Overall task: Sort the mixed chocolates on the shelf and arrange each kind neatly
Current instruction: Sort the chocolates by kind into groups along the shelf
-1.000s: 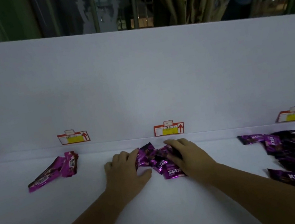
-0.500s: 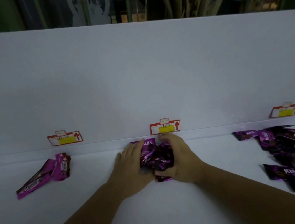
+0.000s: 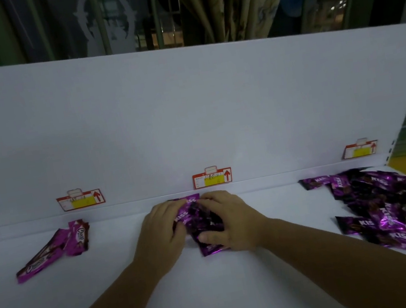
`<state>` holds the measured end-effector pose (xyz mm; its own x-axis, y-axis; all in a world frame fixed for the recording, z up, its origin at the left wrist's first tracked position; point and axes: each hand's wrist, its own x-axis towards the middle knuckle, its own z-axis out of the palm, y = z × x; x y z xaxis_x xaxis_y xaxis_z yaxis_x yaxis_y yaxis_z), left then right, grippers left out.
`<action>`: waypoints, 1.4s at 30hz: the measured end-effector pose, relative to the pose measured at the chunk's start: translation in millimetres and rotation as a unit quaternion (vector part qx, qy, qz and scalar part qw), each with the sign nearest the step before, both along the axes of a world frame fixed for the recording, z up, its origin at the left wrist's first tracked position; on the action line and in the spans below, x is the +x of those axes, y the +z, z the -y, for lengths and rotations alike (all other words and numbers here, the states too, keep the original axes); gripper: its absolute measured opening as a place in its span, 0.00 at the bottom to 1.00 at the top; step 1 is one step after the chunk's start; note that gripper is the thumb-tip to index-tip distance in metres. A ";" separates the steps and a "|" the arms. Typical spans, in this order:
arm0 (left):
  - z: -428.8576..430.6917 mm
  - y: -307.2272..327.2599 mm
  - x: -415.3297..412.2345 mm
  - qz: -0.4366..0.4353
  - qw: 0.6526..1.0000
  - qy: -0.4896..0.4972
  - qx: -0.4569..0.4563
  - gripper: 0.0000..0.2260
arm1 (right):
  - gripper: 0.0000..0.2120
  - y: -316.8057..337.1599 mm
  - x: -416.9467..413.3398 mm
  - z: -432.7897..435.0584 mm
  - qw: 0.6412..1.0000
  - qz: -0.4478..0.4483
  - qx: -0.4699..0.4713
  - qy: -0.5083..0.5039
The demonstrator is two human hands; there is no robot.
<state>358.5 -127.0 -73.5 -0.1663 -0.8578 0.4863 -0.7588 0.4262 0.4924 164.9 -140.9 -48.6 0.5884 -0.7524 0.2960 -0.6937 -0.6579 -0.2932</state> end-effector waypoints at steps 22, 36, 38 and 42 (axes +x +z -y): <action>28.6 36.5 -184.7 0.124 0.966 -0.222 0.043 0.19 | 0.22 12.9 -182.0 -59.7 0.978 -0.165 -0.056 -0.114; -37.5 17.4 -293.6 -0.070 0.979 -0.105 0.160 0.12 | 0.10 10.5 -364.3 -101.8 0.986 -0.018 -0.125 -0.105; -49.2 7.7 -307.8 -0.047 0.987 -0.077 0.132 0.18 | 0.10 1.0 -394.1 -109.2 0.987 -0.046 -0.132 -0.080; -57.8 -4.1 -328.4 0.013 0.988 -0.103 0.114 0.33 | 0.10 -15.1 -417.6 -115.3 0.989 -0.040 -0.129 -0.054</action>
<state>30.2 -69.2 -77.6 -0.3591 -0.8913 0.2769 -0.6813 0.4531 0.5749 -252.7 -25.6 -63.7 0.5371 -0.7178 0.4430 -0.7786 -0.6239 -0.0669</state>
